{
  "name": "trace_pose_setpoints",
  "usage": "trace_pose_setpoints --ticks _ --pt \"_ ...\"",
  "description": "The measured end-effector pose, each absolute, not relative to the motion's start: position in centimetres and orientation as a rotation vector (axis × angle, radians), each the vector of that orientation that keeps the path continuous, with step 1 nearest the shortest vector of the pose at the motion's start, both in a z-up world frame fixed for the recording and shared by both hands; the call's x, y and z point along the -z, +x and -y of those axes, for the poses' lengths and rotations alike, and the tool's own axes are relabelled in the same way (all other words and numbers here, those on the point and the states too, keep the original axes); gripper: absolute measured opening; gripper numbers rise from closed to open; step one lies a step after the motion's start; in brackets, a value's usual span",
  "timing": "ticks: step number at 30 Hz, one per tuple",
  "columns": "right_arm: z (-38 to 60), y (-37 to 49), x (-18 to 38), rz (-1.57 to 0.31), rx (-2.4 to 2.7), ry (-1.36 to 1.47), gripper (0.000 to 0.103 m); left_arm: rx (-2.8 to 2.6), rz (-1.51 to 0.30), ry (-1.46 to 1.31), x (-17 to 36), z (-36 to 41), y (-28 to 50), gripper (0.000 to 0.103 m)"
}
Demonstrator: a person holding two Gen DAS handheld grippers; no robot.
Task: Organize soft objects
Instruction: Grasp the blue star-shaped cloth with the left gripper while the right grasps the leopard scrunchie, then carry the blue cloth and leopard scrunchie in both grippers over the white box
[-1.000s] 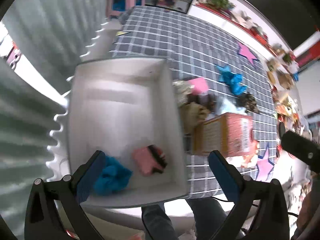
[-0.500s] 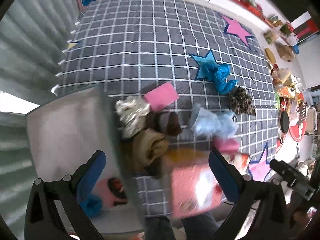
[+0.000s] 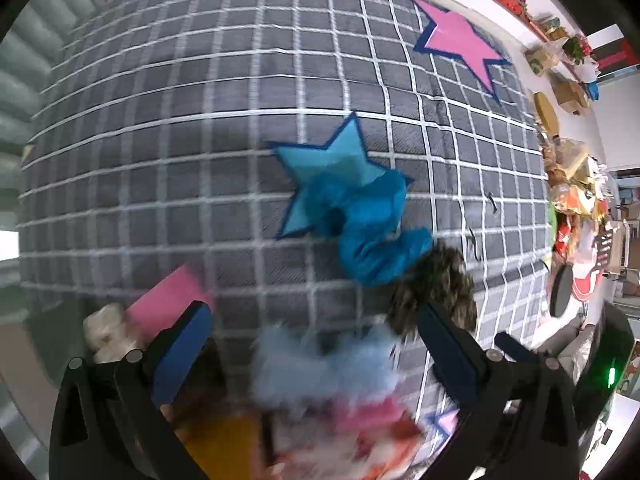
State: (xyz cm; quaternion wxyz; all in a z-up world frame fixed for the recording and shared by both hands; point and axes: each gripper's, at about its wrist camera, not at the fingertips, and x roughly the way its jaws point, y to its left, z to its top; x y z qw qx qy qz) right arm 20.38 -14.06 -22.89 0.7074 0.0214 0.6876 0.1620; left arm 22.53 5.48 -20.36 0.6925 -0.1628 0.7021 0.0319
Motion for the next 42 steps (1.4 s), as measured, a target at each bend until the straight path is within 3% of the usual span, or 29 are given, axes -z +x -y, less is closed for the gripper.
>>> trace_pose_setpoints --ticks 11,13,17,18,19,20,21,22,26,42 --pt "11.8 23.3 26.7 -1.513 -0.482 -0.029 0.103 -0.156 -1.650 -0.242 27.8 -3.4 27.1 0.102" --pt "11.1 23.7 27.4 -1.522 -0.493 -0.063 0.103 -0.180 -1.658 -0.214 28.5 -3.4 27.3 0.089" --pt "10.2 23.8 28.3 -1.533 -0.489 -0.101 0.101 -0.181 -1.659 -0.224 28.9 -3.6 27.4 0.077" --pt "10.1 23.8 28.1 -1.520 -0.475 -0.126 0.092 -0.172 -1.651 -0.212 28.7 -3.5 27.5 0.064" --pt "10.0 24.0 28.0 -1.513 -0.461 -0.151 0.086 -0.162 -1.644 -0.198 28.4 -3.6 27.8 0.041" --pt "9.9 24.1 27.7 -1.508 -0.462 -0.161 0.072 -0.147 -1.642 -0.178 28.1 -3.4 27.9 0.026" --pt "9.6 24.1 27.5 -1.505 -0.470 -0.163 0.050 -0.133 -1.652 -0.184 28.1 -3.4 28.0 0.020" --pt "9.4 24.3 27.2 -1.511 -0.492 -0.159 0.040 -0.118 -1.654 -0.211 28.0 -3.7 27.9 0.019" --pt "9.5 24.8 26.3 -1.530 -0.516 -0.129 0.032 -0.106 -1.614 -0.241 26.1 -4.5 27.2 0.019" --pt "13.9 23.6 19.2 -1.448 -0.498 0.041 0.032 -0.110 -1.383 -0.191 14.6 -6.5 21.4 0.019"
